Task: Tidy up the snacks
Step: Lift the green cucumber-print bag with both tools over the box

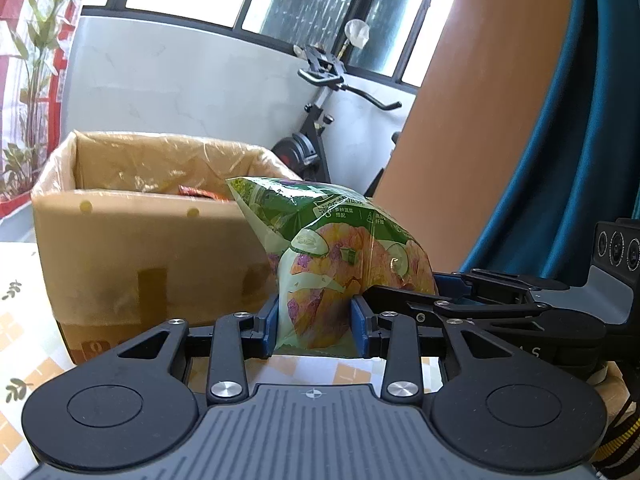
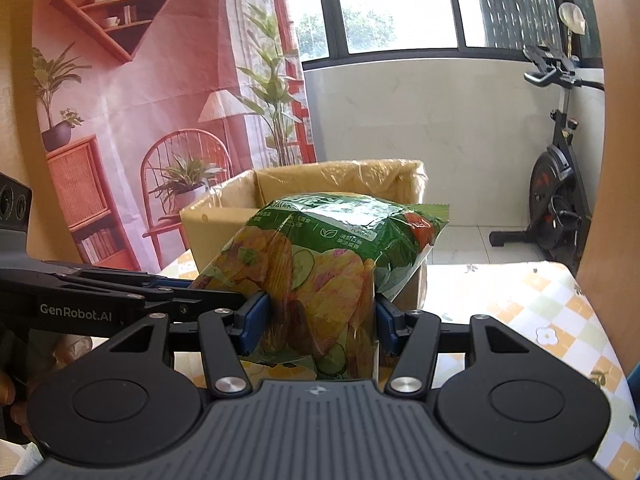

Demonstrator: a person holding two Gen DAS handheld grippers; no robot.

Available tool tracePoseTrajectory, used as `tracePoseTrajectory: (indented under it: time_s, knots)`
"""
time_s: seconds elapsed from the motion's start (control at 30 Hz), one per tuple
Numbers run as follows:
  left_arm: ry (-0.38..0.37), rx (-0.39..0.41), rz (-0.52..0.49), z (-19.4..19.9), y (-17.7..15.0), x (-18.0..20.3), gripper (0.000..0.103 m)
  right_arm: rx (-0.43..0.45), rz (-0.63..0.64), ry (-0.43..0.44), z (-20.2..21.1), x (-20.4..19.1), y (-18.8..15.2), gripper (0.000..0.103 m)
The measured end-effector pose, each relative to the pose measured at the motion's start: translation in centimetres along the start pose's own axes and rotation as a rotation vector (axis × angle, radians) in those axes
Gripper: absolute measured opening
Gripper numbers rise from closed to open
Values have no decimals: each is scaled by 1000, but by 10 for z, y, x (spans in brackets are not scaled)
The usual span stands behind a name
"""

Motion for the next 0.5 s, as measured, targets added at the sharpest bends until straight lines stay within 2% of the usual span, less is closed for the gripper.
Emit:
tracePoseTrajectory:
  time_s: [0.27,0.5]
  knots:
    - [27,42,11,9,20,-7,39,19,38,34,-8,-1,25,57]
    - [60,68,28,9,50,-26,39,27,74,75,-33,-5,55,57]
Point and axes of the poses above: each gripper's, at about its wrist camera, not at the fingertips, and z roughly against the way its jaws point, x to its right, y to its top, the point moved 1 cm from there along -z, roughly the way its jaws point, and after that the axes turned 3 degrees about -x, right-handed, at the moved point
